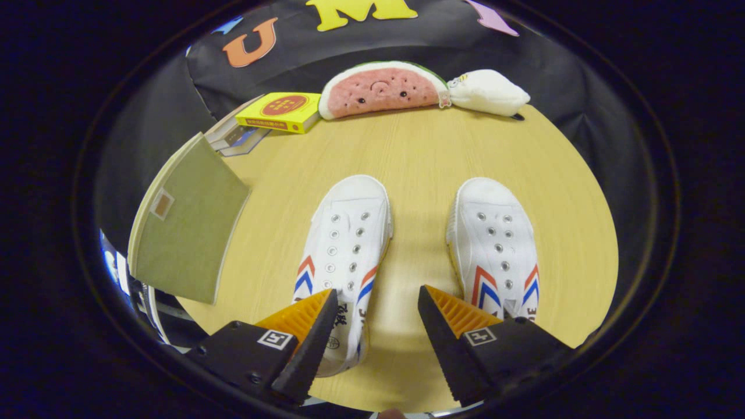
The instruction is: Open the storage box then place both shoes into the box .Put the left shoe in first, then the right shoe, with the right side of both shoes facing outward in a uniform manner.
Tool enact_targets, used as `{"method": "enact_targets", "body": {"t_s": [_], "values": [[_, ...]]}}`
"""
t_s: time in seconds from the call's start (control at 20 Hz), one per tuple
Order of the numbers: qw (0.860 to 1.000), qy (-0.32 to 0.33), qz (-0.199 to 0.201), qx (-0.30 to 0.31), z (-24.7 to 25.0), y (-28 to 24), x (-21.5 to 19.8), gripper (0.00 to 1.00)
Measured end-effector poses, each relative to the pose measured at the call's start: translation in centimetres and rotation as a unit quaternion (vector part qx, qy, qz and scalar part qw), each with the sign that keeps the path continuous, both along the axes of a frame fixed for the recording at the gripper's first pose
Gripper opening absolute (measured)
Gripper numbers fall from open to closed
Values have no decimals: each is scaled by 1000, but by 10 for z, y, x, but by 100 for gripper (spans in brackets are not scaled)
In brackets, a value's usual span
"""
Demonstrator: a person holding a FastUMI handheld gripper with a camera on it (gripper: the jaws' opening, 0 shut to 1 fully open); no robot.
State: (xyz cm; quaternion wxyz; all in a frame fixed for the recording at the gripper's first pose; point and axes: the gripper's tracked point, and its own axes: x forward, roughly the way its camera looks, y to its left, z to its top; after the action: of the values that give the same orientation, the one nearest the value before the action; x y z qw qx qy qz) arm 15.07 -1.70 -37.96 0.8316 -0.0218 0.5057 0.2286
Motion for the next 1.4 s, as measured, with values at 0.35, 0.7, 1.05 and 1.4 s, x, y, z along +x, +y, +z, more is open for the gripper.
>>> {"method": "enact_targets", "body": {"t_s": [0.35, 0.7, 1.05, 1.4], "values": [[998, 50, 7, 27, -5, 19, -5, 48], [994, 86, -36, 58, 6, 21, -9, 8], [992, 62, -62, 91, 64, 45, -29, 7], [990, 0, -74, 121, 178, 104, -59, 6]]}}
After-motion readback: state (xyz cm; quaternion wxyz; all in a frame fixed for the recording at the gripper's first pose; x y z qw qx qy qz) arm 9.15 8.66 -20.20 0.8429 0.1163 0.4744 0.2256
